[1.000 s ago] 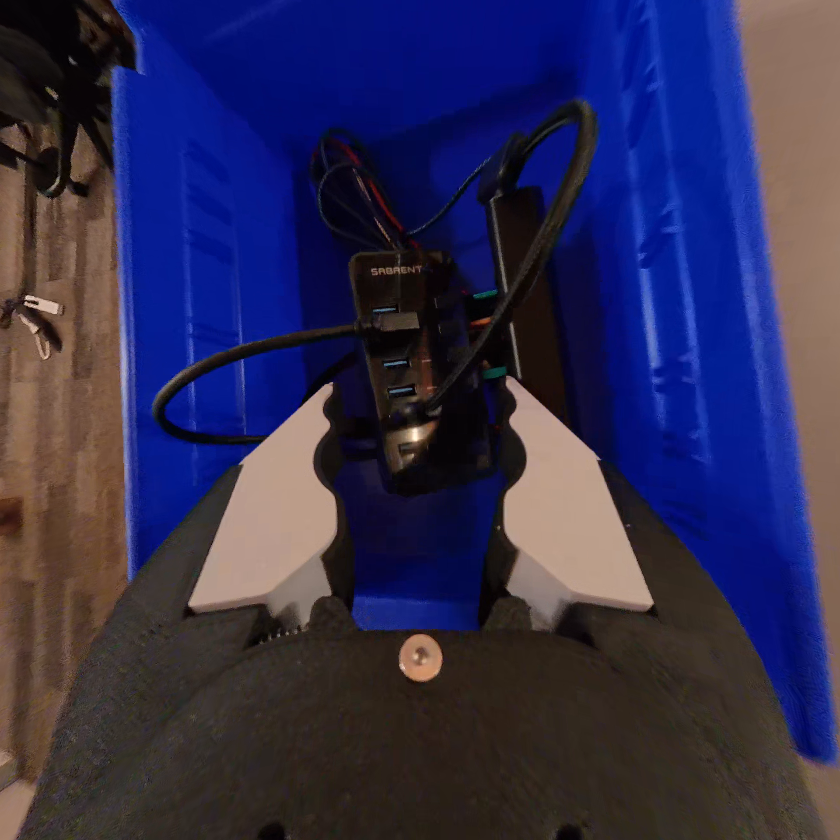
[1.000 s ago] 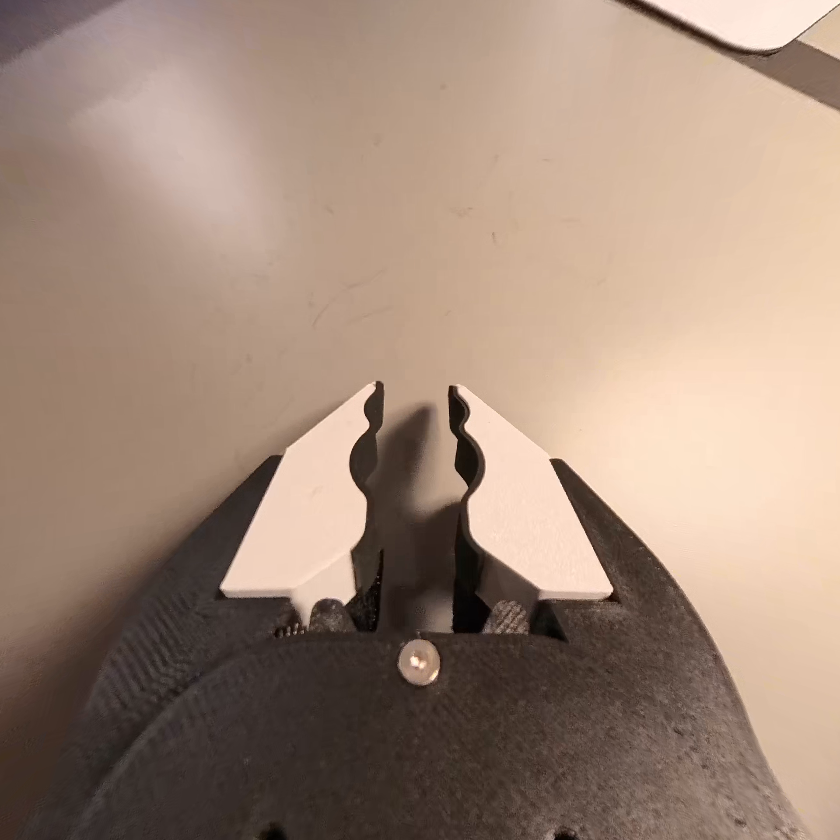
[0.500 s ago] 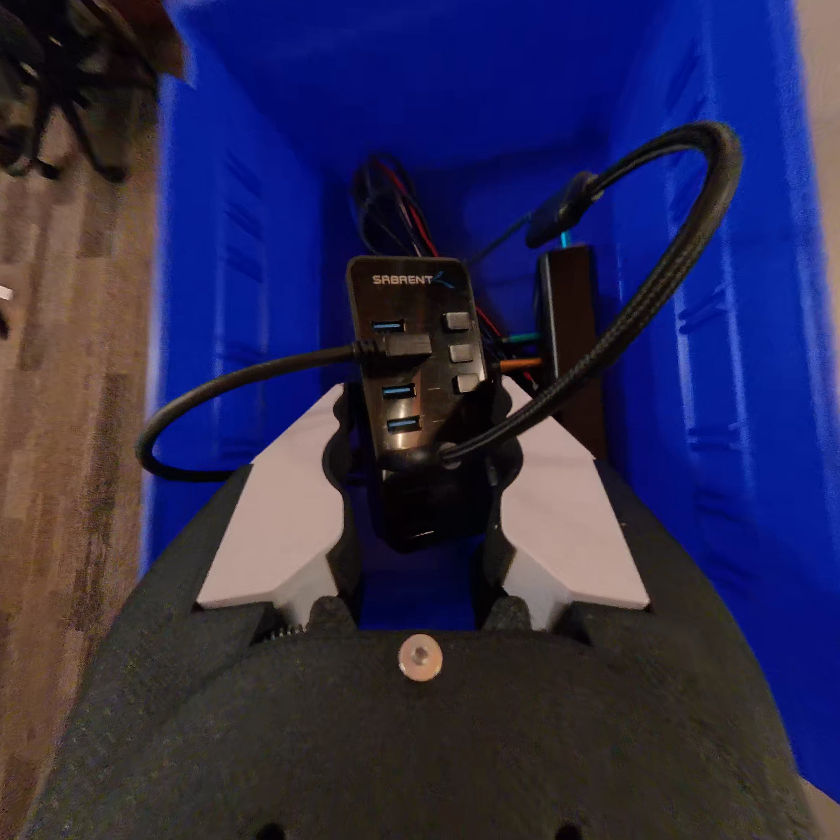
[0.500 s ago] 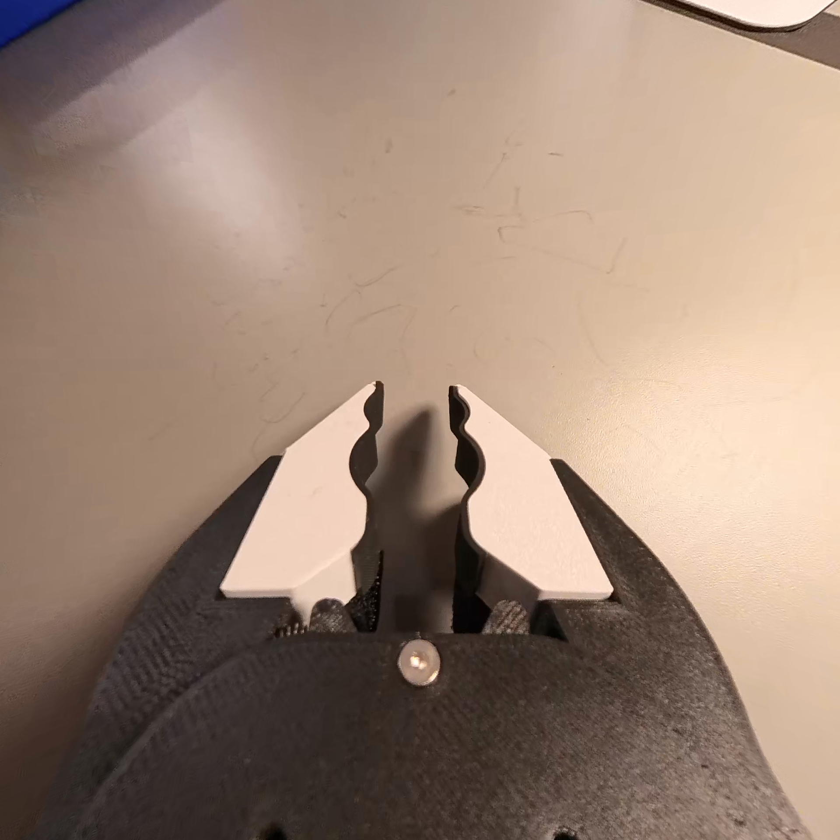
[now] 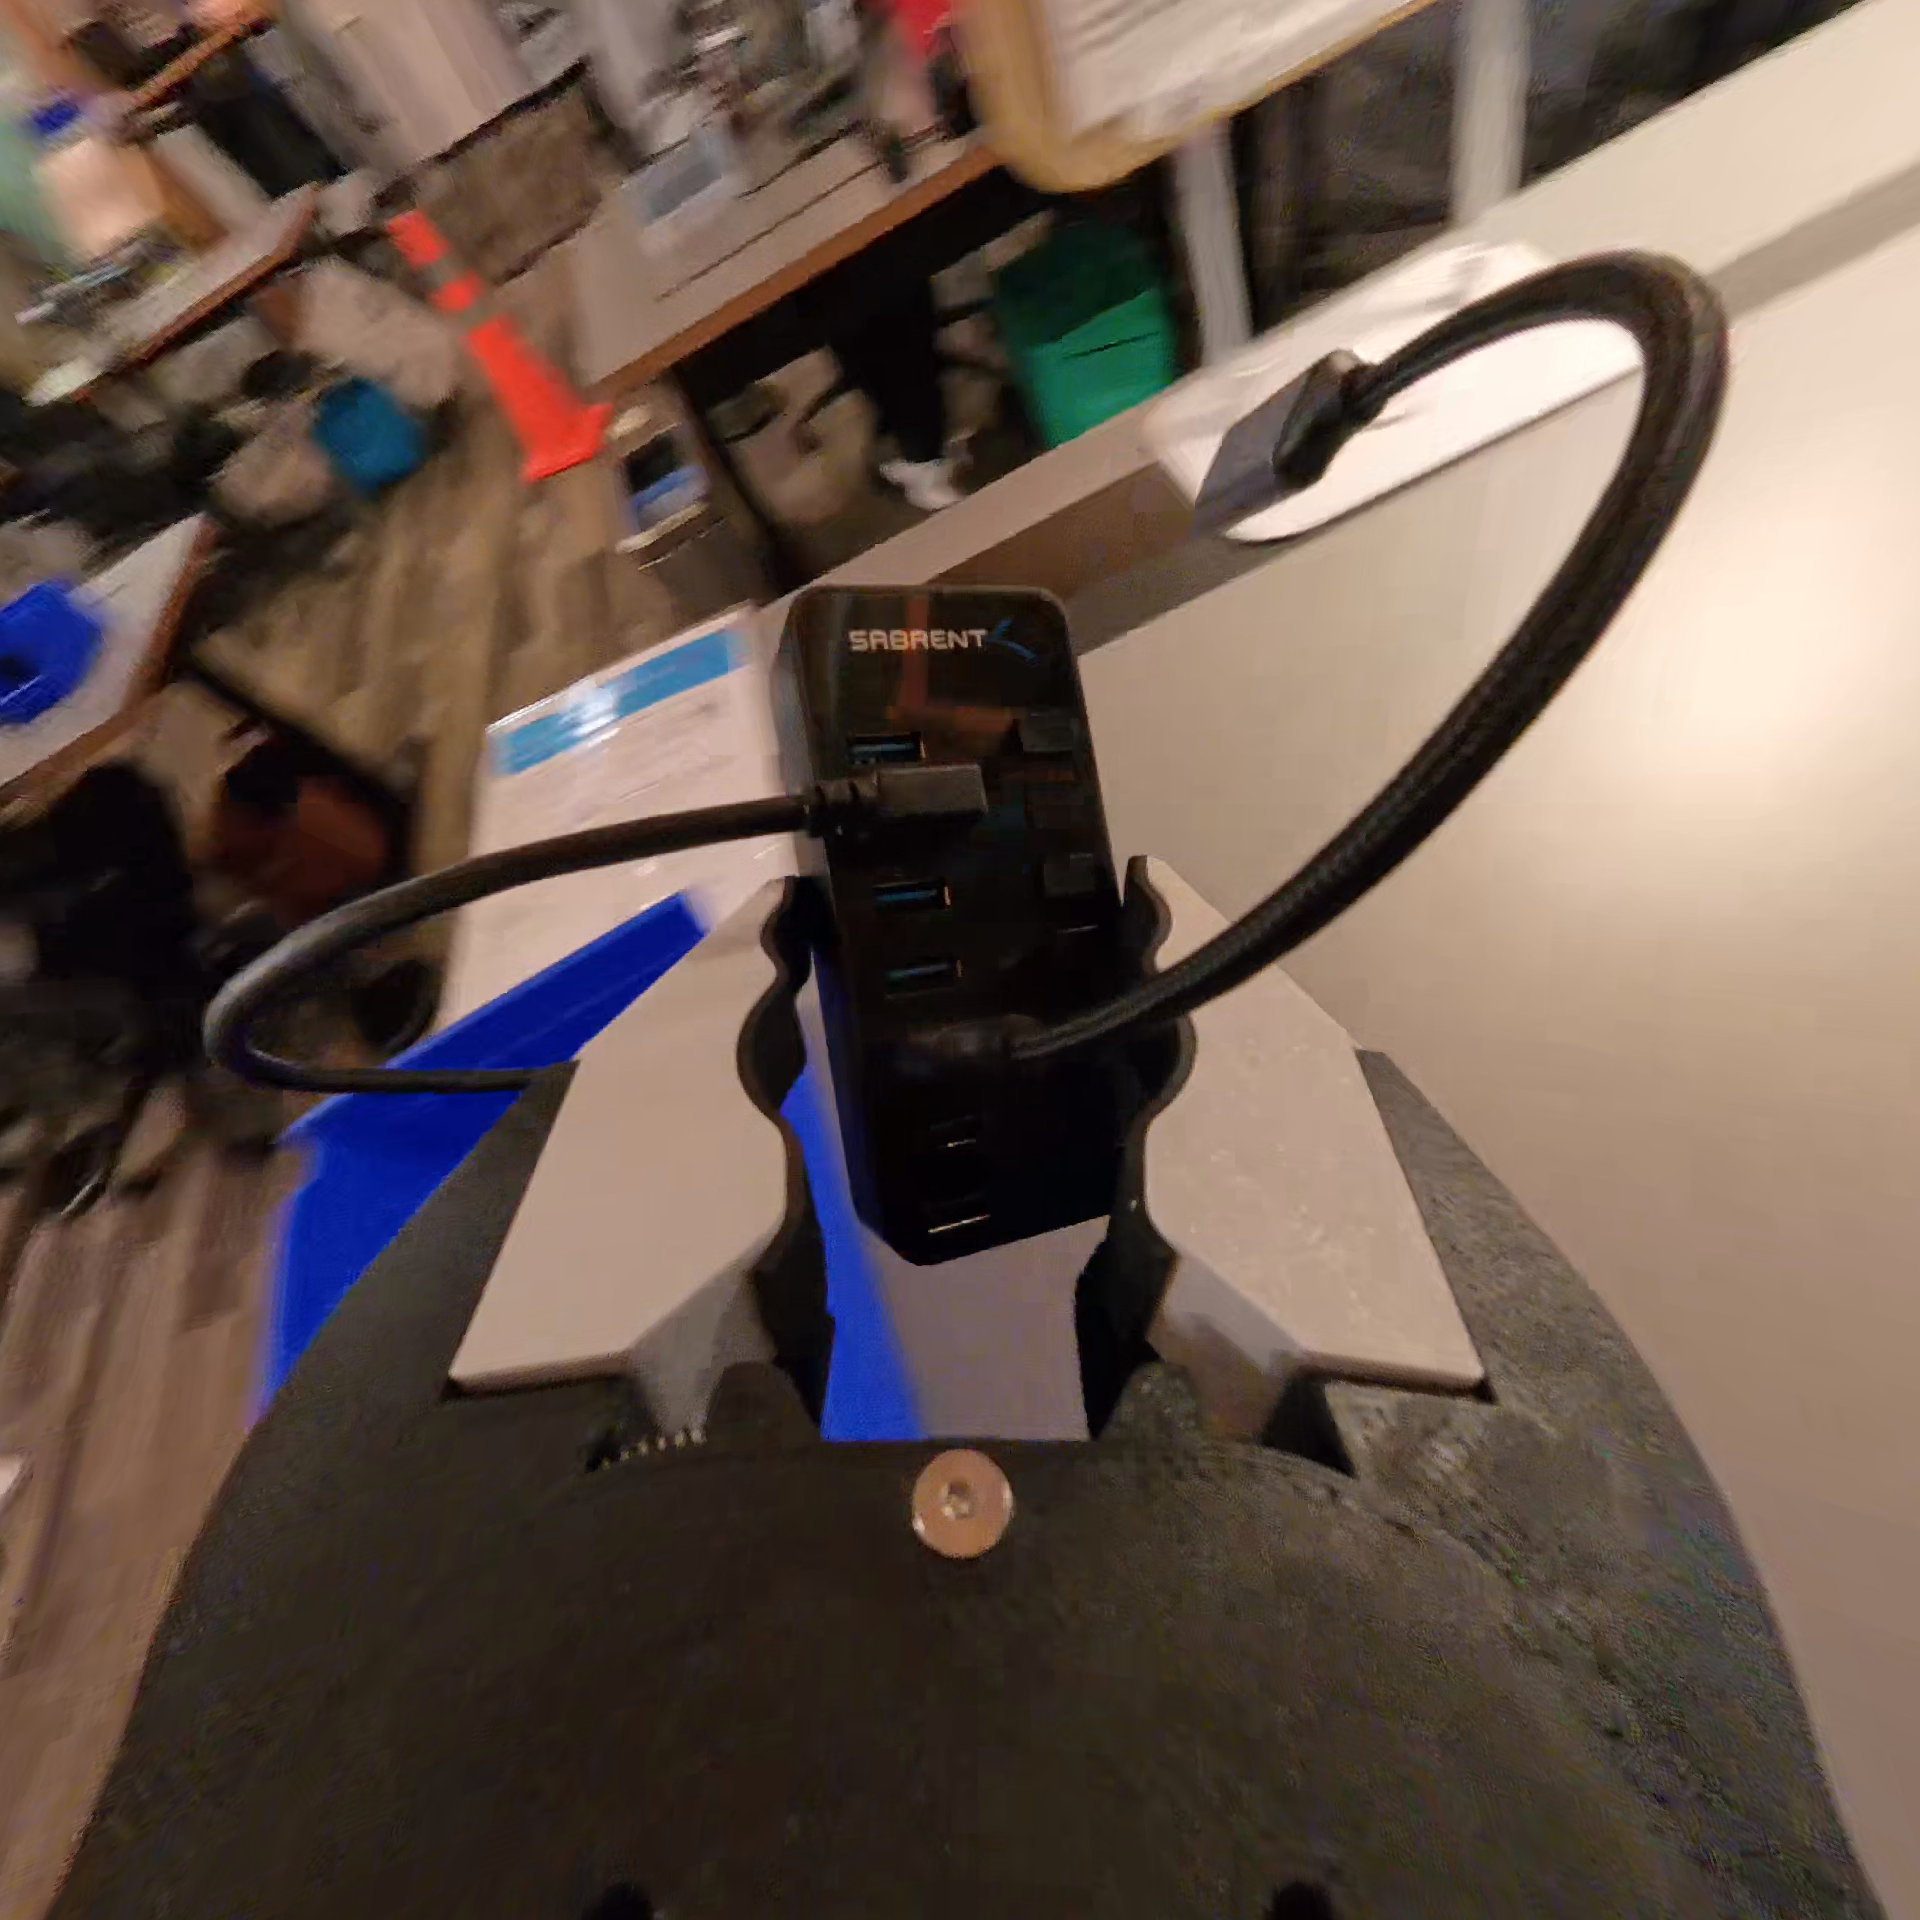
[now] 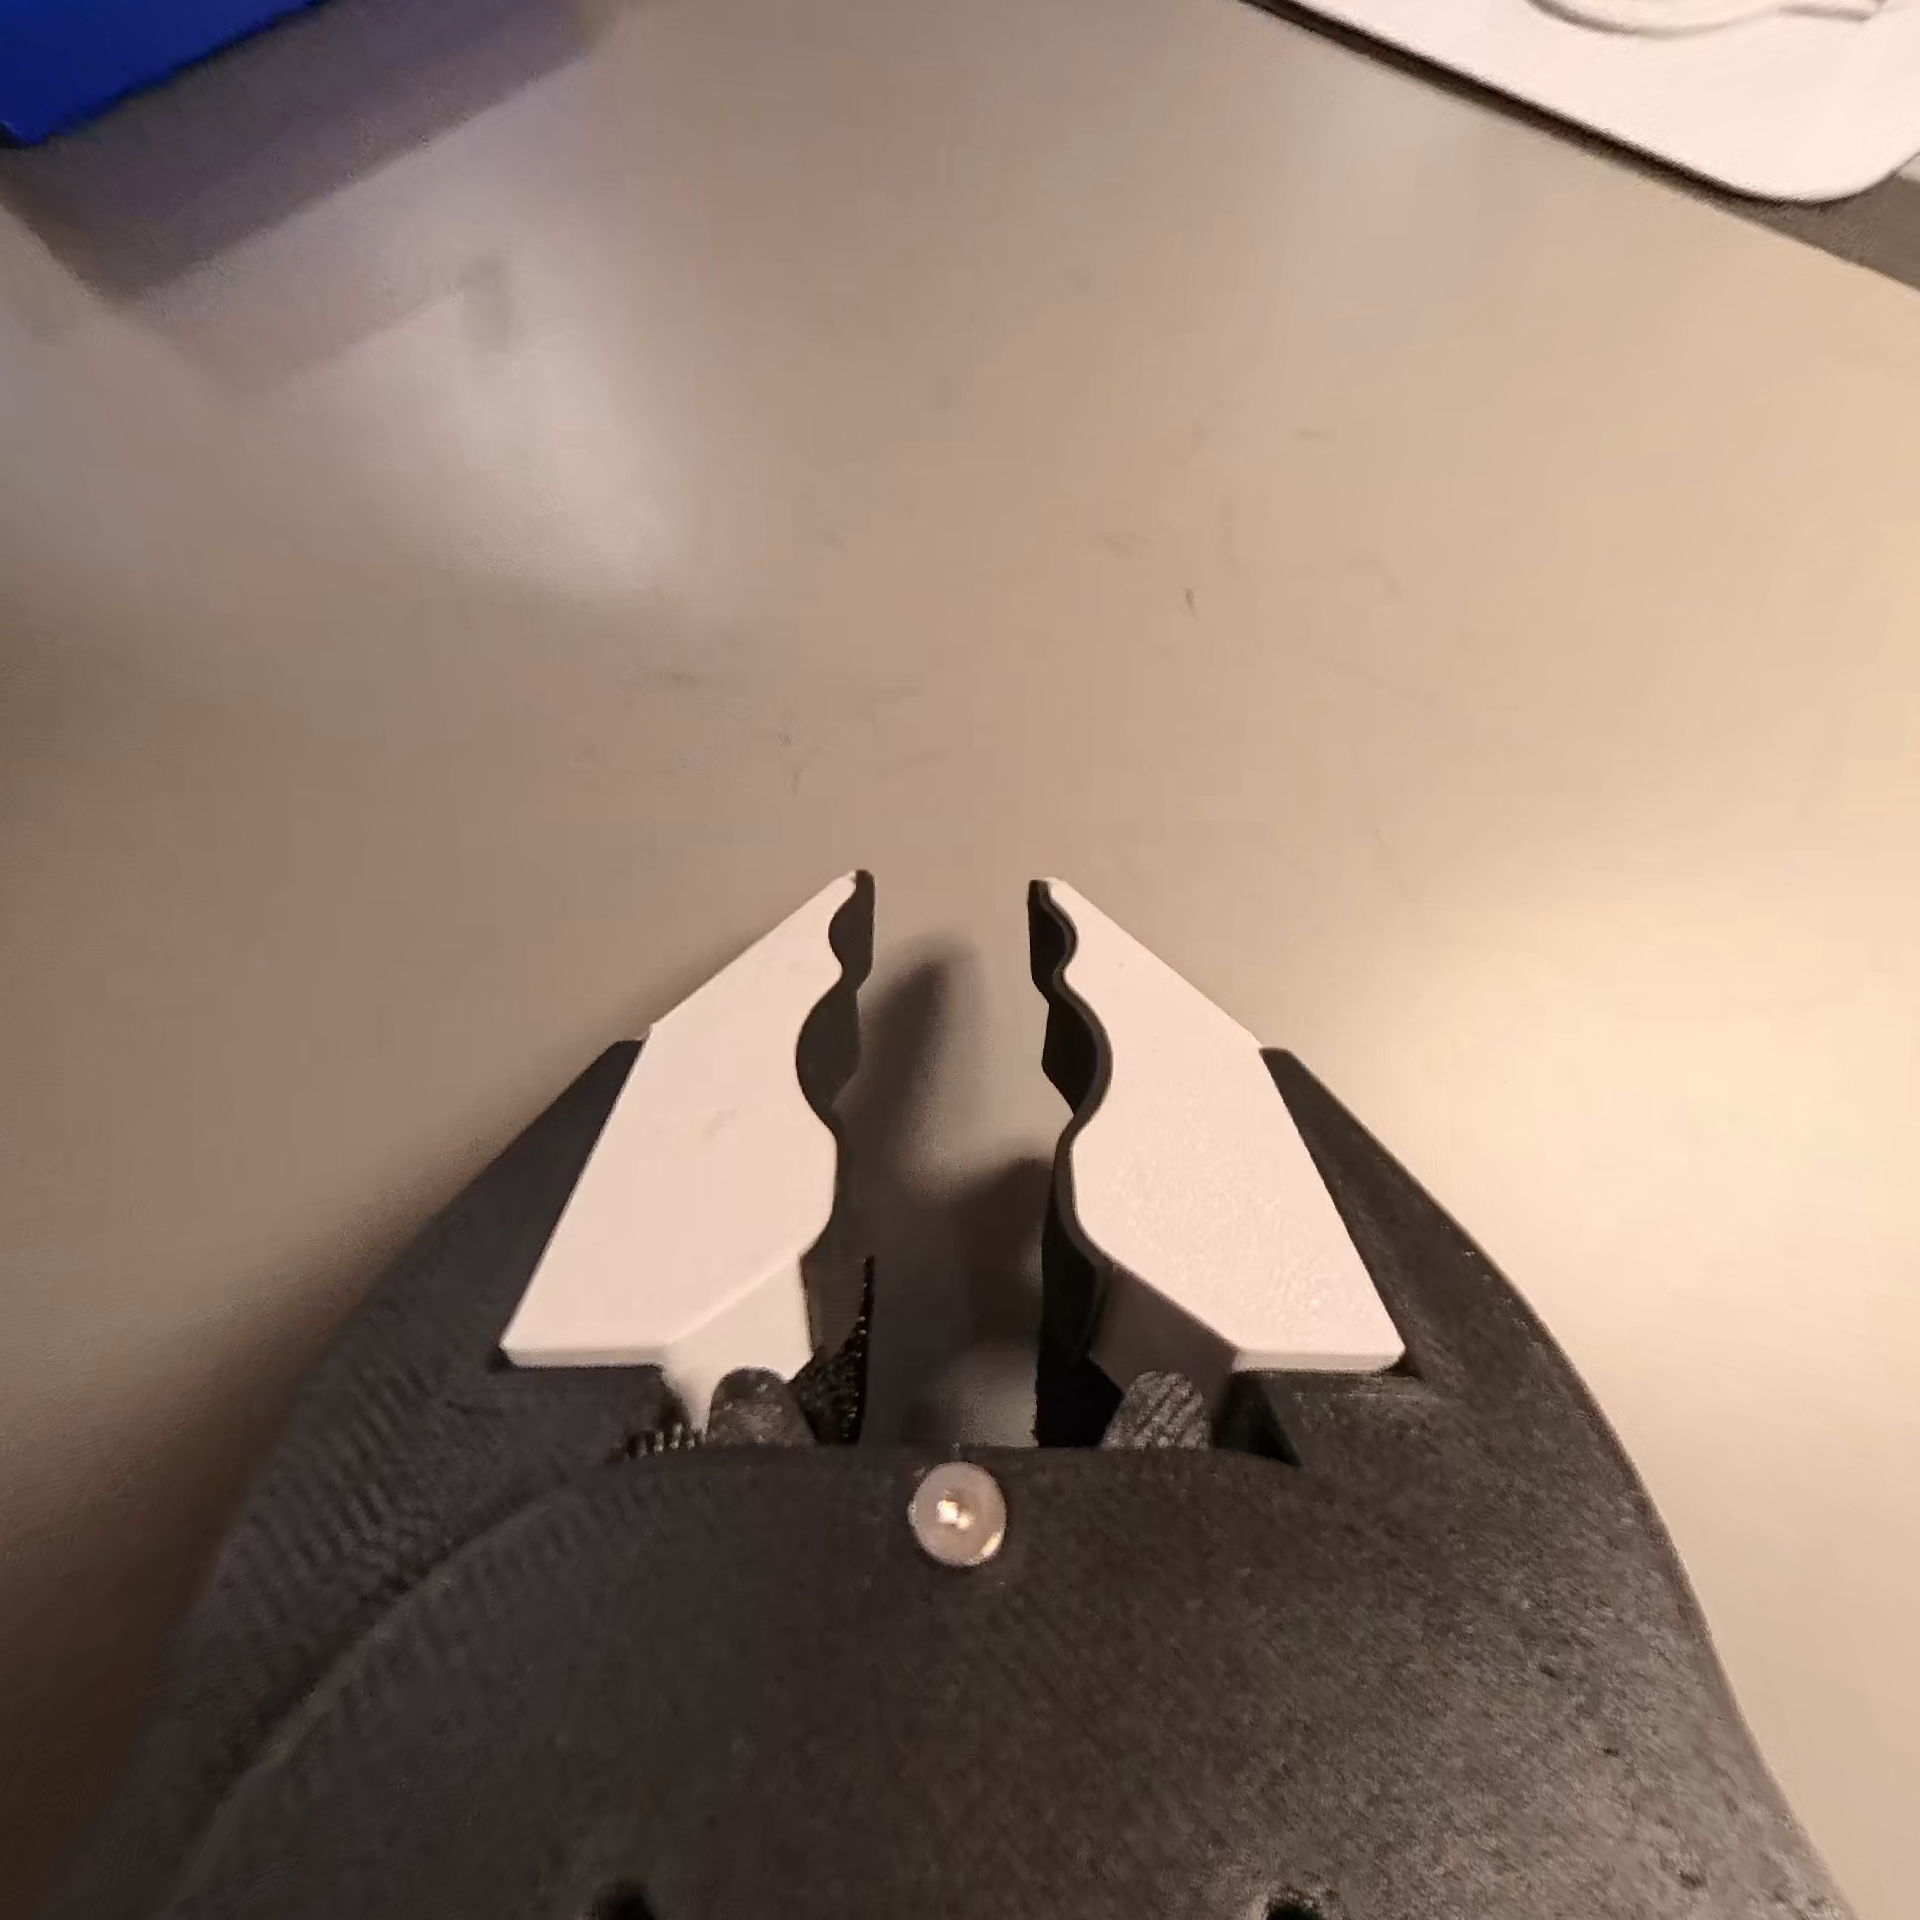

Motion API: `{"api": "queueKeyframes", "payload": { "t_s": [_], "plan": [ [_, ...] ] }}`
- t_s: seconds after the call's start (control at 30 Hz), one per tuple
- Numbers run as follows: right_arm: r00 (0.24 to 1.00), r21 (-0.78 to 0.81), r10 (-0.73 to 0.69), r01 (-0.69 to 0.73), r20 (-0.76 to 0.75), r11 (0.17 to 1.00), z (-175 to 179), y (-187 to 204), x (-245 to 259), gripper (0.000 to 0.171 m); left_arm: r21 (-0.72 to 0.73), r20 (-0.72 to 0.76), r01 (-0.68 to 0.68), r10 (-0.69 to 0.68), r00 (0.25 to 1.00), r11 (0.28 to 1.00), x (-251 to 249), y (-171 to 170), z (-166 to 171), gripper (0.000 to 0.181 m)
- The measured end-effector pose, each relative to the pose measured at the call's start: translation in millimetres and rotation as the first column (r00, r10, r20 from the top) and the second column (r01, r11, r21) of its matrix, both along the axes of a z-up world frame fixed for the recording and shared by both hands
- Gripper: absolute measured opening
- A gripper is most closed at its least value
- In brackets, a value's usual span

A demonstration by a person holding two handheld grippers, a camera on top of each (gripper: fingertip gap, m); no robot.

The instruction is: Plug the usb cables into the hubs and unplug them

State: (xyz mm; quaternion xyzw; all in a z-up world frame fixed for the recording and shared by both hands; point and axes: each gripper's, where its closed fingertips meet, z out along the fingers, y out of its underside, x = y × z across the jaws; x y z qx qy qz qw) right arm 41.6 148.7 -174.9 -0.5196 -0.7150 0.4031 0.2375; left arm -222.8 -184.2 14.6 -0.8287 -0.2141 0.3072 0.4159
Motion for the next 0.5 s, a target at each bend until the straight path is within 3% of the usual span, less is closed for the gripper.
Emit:
{"api": "queueKeyframes", "payload": {
  "t_s": [0.1, 0.27, 0.37, 0.5],
  "plan": [
    [0.997, 0.023, -0.005, 0.007, -0.072, 1.0, 13, 0, -7, 0.029, 0.006, 0.074, 0.263, -0.263, 0.962, 0.965, 42, 97, -31, 0.064],
    [0.981, 0.032, -0.108, 0.114, -0.163, 0.993, 51, 31, -23, 0.029, -0.021, 0.215, 0.602, -0.584, 0.782, 0.798, 117, 224, -109, 0.064],
    [0.974, 0.002, -0.117, 0.119, -0.194, 0.993, 72, 46, -35, 0.029, -0.049, 0.291, 0.722, -0.681, 0.672, 0.69, 156, 265, -148, 0.064],
    [0.983, 0.01, -0.014, 0.016, -0.181, 1.0, 72, 43, -59, 0.035, -0.113, 0.307, 0.84, -0.785, 0.538, 0.531, 193, 290, -181, 0.064]
  ]
}}
